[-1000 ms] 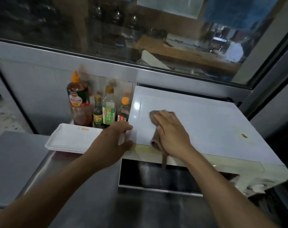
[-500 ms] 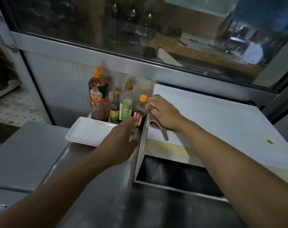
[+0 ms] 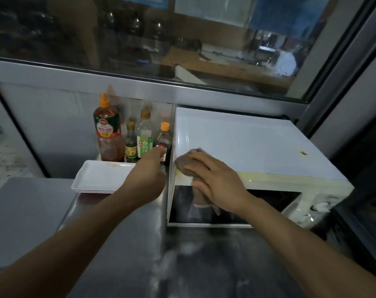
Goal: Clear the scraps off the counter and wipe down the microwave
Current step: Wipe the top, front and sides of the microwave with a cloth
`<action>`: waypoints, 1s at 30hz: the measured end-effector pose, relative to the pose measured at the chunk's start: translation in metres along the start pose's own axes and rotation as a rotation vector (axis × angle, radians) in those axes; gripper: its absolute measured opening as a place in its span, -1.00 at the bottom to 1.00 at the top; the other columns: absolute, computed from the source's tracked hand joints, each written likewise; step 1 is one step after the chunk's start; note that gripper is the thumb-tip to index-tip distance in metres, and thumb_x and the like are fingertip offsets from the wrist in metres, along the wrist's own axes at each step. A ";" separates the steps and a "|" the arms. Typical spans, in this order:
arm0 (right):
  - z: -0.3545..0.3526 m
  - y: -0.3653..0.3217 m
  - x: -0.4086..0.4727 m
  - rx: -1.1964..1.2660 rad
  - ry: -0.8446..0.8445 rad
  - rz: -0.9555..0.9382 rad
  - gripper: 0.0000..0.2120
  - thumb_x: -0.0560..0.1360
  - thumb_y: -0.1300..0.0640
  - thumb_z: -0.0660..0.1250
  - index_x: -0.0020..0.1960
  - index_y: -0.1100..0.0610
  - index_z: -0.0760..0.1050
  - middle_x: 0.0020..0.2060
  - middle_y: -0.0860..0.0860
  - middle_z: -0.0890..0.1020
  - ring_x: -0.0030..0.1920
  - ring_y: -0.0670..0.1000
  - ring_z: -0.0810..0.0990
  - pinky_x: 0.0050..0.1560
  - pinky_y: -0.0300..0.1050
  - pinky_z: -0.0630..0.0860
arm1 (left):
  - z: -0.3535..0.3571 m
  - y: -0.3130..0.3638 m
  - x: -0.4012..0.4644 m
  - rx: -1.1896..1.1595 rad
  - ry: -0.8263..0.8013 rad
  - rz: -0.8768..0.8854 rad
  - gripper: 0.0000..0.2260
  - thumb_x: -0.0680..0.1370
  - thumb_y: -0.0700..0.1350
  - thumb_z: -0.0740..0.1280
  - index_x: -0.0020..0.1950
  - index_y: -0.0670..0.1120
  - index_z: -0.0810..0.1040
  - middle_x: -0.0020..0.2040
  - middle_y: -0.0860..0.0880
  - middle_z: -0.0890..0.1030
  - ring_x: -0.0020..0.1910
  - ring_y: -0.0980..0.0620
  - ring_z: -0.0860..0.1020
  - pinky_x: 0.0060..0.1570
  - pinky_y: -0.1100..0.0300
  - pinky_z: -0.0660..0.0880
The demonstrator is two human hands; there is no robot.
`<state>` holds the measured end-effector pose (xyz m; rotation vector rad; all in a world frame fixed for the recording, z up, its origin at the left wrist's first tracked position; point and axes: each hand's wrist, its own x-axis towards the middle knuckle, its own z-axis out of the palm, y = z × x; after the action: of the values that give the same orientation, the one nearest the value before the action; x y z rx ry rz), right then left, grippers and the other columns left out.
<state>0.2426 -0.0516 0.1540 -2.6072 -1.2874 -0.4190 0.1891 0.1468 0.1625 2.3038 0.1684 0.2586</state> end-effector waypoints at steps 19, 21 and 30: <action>0.001 -0.003 -0.019 -0.087 0.085 0.116 -0.51 0.45 0.18 0.32 0.36 0.15 0.36 0.37 0.10 0.39 0.42 0.13 0.29 0.46 -0.16 -0.09 | 0.028 0.031 -0.004 0.287 0.010 0.142 -0.61 0.47 -0.31 0.28 0.28 -0.08 0.41 0.24 -0.10 0.51 0.21 -0.11 0.46 0.22 0.03 0.42; -0.004 0.019 -0.035 -0.066 0.054 0.111 -0.53 0.51 0.16 0.28 0.41 0.11 0.32 0.44 0.05 0.31 0.49 0.10 0.19 0.47 -0.14 -0.01 | 0.037 0.044 -0.003 0.375 0.075 0.170 -0.66 0.47 -0.27 0.28 0.23 -0.06 0.44 0.20 -0.09 0.53 0.19 -0.10 0.44 0.22 -0.01 0.40; -0.060 0.160 -0.157 -0.073 0.038 0.362 -0.59 0.55 0.20 0.23 0.40 0.10 0.34 0.46 0.00 0.28 0.50 0.02 0.14 0.44 -0.13 0.05 | 0.119 0.114 -0.002 0.351 -0.010 0.372 -0.62 0.49 -0.26 0.24 0.30 -0.05 0.43 0.32 0.03 0.44 0.31 -0.01 0.33 0.22 0.14 0.24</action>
<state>0.2697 -0.2819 0.1483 -2.7977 -0.7745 -0.4539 0.2202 -0.0145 0.1673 2.6768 -0.2427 0.4339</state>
